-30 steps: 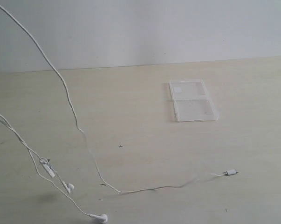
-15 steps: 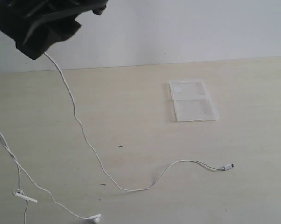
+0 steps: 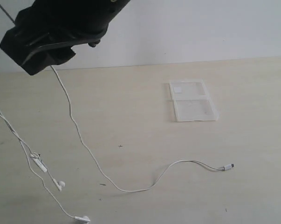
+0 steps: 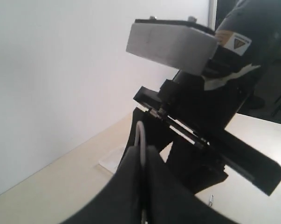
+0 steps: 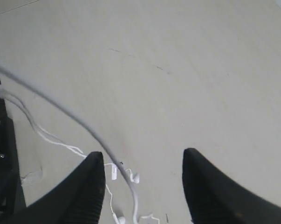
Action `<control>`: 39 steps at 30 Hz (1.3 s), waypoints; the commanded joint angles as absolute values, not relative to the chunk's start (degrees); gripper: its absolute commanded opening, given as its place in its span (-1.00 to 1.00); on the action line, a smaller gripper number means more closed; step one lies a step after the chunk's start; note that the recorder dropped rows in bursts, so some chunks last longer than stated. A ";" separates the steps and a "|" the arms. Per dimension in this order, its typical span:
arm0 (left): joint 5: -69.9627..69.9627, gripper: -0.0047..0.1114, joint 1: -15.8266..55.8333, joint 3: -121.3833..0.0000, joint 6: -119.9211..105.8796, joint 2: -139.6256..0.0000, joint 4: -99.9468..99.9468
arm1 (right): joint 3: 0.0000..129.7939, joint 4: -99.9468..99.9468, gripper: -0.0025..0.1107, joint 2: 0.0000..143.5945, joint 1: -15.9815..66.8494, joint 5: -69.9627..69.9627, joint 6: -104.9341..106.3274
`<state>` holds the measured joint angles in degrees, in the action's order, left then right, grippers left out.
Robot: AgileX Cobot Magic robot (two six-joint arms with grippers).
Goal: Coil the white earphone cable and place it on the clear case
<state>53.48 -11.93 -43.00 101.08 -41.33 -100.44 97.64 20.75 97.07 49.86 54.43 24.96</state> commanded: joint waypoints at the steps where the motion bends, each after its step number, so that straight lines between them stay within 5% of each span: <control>1: 53.97 -0.92 -12.00 -43.33 101.71 -41.40 -99.95 | 96.87 18.91 -0.16 98.73 49.52 53.27 25.48; 5: 53.97 -0.92 -12.00 -43.33 101.71 -41.40 -99.95 | 96.87 19.38 -0.45 99.88 49.52 53.27 25.48; 9: 53.95 -0.92 -12.00 -43.33 101.87 -41.40 -99.95 | 96.97 15.31 -0.95 98.48 49.52 55.36 22.19; 18: 54.84 -0.92 -12.00 -40.67 102.19 -42.93 -99.95 | 97.21 5.81 -0.96 86.97 49.52 58.24 18.82; 24: 55.47 -0.89 -12.00 -39.59 97.18 -47.35 -96.58 | 108.26 9.94 -0.96 86.06 49.52 60.36 19.04; 31: 54.08 -0.23 -12.00 -39.59 94.58 -47.33 -85.04 | 114.62 14.67 -0.96 86.06 49.52 56.44 20.40; 39: 53.61 -0.13 -12.00 -39.59 91.39 -47.33 -81.58 | 117.01 15.71 -0.96 86.06 49.52 54.61 20.40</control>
